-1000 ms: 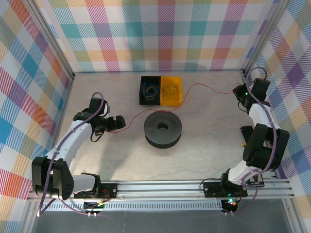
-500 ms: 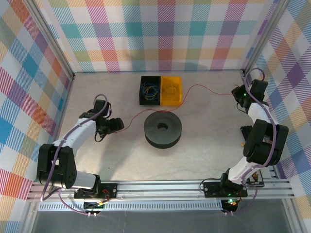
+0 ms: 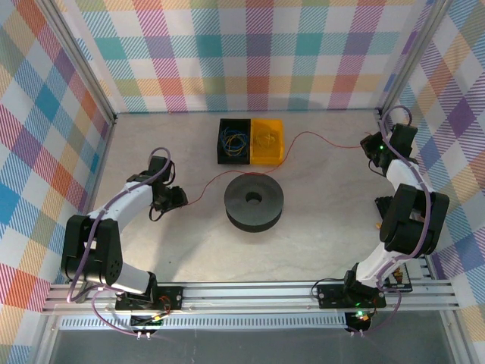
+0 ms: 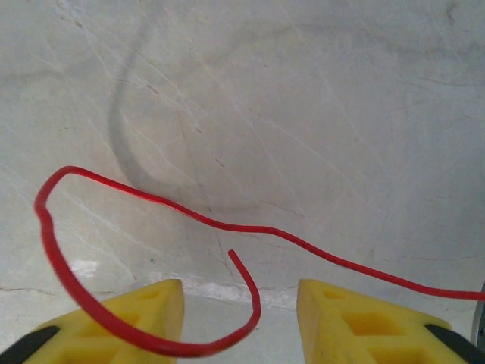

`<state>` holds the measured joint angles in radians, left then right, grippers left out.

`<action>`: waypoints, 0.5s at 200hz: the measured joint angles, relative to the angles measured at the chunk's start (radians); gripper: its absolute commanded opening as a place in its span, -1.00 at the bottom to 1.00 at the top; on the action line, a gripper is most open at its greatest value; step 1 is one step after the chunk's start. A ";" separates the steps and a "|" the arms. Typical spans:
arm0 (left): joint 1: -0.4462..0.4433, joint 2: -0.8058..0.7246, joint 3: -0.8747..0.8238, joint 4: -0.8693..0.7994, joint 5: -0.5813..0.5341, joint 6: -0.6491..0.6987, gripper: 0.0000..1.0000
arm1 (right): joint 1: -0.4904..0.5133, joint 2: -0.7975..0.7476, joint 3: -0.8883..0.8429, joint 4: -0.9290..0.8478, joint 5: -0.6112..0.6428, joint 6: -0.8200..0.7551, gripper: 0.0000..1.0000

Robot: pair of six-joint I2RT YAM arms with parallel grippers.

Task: Wrap the cables

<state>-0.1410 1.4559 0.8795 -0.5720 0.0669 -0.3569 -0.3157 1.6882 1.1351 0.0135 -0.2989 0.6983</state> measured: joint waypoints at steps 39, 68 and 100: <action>0.014 0.004 0.000 0.000 -0.010 0.020 -0.56 | 0.000 0.000 0.001 0.000 -0.001 0.000 -1.00; 0.017 0.013 0.000 0.000 -0.016 0.034 -0.79 | 0.000 0.000 0.001 0.000 -0.006 0.000 -1.00; 0.022 0.015 0.001 0.000 -0.027 0.044 -1.00 | 0.000 0.000 0.002 0.000 -0.013 -0.001 -1.00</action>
<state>-0.1188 1.4708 0.8803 -0.5724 0.0395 -0.3126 -0.3157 1.6878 1.1374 0.0132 -0.3122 0.6975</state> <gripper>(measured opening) 0.065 0.048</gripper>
